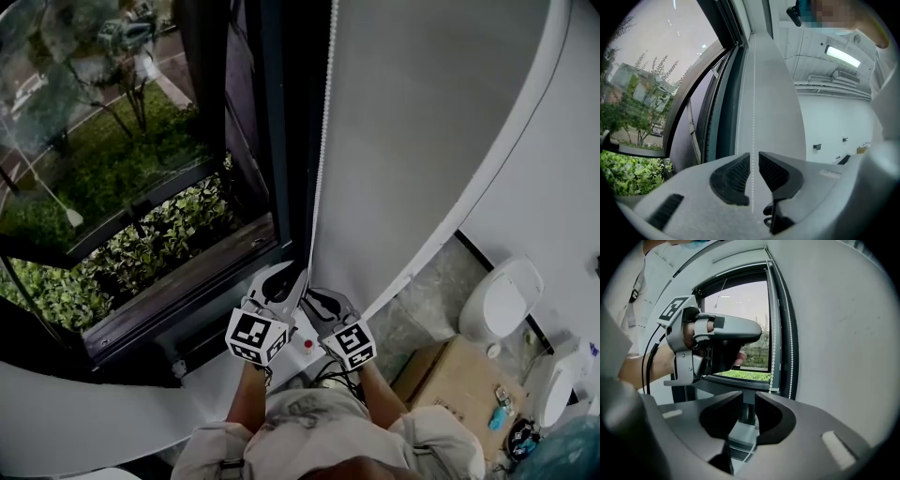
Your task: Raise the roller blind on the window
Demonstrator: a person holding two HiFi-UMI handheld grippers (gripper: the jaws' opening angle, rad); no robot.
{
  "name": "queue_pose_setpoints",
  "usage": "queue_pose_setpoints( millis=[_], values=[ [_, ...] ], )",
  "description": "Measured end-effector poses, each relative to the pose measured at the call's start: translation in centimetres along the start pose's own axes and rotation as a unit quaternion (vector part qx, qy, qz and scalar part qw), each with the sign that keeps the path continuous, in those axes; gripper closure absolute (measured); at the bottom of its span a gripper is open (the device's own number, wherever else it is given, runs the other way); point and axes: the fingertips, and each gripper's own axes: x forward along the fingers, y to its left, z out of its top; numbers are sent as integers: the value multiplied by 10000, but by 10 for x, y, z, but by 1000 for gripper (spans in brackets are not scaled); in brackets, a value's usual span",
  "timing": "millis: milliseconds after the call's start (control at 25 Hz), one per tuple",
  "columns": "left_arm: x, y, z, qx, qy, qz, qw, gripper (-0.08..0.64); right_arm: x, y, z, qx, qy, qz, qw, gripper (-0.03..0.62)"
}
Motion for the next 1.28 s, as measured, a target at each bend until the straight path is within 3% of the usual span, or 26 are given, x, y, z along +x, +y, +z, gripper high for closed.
queue_pose_setpoints(
  millis=[320, 520, 640, 1280],
  values=[
    [-14, 0, 2, -4, -52, 19, 10000, 506, -18, 2, 29, -96, -302, -96, 9995, 508],
    [-28, -1, 1, 51, -129, 82, 9999, 554, -34, 4, 55, -308, -665, -198, 9971, 581],
    [-35, -3, 0, 36, -137, 61, 9999, 554, -41, 5, 68, -445, -876, -182, 9950, 583],
    [-49, -15, -33, -255, -54, -22, 9997, 554, -55, 8, 46, 43, -592, -227, 9980, 584]
  ],
)
